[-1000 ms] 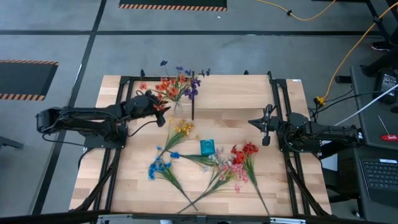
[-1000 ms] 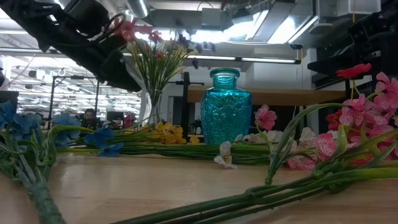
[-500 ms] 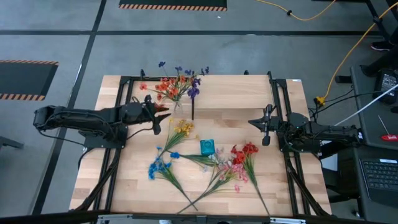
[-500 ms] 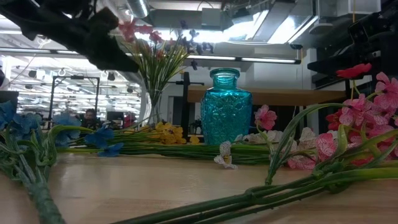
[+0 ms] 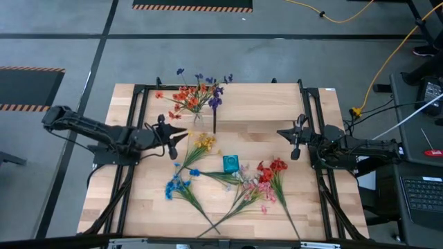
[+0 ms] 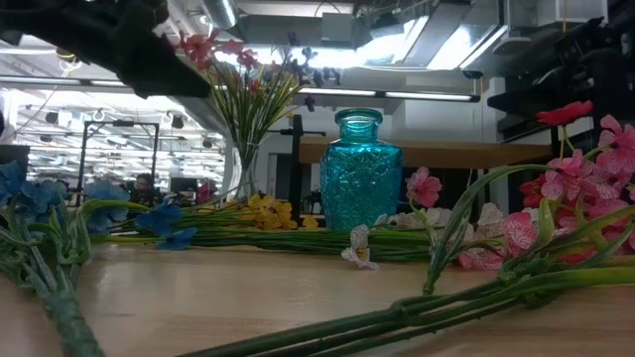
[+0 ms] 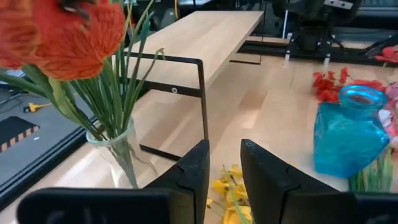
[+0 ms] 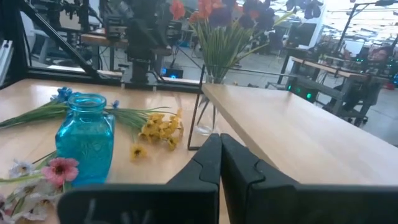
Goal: Pick and place flowers into a vace then onto a shelf
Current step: Put the red flowers into the transparent vase
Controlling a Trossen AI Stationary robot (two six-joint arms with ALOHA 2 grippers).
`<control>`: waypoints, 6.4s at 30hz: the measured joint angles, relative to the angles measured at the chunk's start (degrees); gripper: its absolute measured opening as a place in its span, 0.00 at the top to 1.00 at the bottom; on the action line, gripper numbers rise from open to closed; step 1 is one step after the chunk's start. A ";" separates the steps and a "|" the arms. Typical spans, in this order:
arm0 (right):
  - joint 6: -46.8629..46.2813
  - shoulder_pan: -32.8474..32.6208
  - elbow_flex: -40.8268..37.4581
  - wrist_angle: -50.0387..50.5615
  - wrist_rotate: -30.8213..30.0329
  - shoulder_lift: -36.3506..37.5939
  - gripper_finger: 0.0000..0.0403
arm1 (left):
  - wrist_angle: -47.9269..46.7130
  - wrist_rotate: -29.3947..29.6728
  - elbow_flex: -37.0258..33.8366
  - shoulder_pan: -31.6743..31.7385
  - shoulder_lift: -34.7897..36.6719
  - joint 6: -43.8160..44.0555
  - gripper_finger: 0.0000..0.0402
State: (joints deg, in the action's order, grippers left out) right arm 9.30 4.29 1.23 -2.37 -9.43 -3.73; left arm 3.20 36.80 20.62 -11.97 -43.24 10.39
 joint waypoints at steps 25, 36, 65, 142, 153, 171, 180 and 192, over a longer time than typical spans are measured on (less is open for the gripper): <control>-16.56 -2.09 0.01 -0.50 3.56 -1.53 1.00 | 5.41 1.62 0.00 -11.57 -10.67 0.11 0.94; -18.10 -10.66 2.00 -8.30 3.05 -14.93 1.00 | 6.13 1.58 0.00 -11.56 -10.64 -0.68 0.99; -35.87 -37.70 51.17 30.53 -14.69 -66.67 1.00 | 5.62 1.64 0.00 -11.56 -10.64 -0.48 0.98; -68.92 -47.75 67.41 64.10 -2.17 -87.52 0.99 | 5.58 1.70 0.00 -11.55 -10.62 -0.60 0.98; -84.26 -53.82 66.34 65.00 -7.51 -87.44 0.98 | 5.58 1.71 0.00 -11.54 -10.62 -0.50 0.99; -91.65 -52.96 49.27 49.74 -7.54 -72.40 1.00 | 5.58 1.70 0.00 -11.56 -10.62 -0.63 0.99; -93.21 -52.52 49.81 46.87 -6.37 -77.00 0.99 | 5.58 1.70 0.00 -11.56 -10.62 -0.63 0.98; -93.07 -52.41 49.83 46.27 -7.42 -80.69 0.74 | 5.58 1.59 0.00 -11.54 -10.62 -0.57 0.99</control>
State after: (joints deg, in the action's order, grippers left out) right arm -83.77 -48.12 51.07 43.90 -16.85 -84.42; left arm 8.78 38.39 20.62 -23.51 -53.87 9.82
